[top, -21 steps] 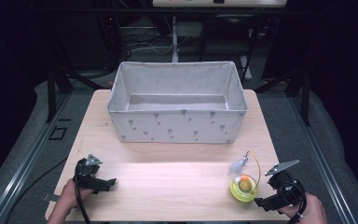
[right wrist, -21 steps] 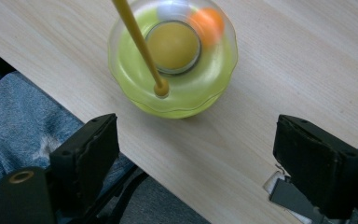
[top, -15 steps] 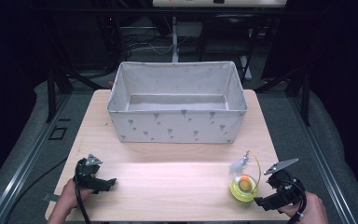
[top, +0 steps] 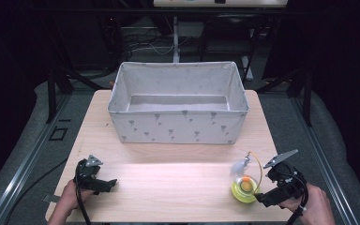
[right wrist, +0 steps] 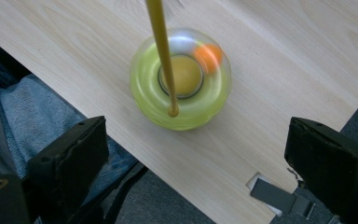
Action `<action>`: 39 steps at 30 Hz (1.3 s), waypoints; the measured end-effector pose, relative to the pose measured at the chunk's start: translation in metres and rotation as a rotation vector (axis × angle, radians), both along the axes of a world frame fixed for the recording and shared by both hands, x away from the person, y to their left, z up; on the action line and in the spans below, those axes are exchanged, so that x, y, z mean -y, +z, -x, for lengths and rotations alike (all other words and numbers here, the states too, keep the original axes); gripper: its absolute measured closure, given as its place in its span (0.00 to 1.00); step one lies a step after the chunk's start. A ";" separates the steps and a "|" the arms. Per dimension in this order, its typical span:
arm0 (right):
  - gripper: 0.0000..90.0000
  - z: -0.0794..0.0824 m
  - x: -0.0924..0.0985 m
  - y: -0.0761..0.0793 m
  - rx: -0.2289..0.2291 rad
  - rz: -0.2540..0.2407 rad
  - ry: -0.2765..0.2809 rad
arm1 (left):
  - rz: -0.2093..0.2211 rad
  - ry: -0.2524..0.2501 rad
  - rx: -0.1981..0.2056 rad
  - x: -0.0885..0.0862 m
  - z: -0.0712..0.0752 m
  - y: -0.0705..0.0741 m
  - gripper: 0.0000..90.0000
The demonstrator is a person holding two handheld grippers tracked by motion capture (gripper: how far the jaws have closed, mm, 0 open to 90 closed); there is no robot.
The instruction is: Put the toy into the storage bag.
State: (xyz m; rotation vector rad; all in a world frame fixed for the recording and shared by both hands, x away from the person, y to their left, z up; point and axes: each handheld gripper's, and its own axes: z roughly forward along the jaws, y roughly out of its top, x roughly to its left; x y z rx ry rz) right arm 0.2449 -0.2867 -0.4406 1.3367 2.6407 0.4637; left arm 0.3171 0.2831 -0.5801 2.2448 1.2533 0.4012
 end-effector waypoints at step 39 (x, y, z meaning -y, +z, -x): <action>0.96 -0.023 -0.034 0.018 -0.040 0.100 0.163 | -0.001 0.000 0.001 0.000 0.000 0.000 0.00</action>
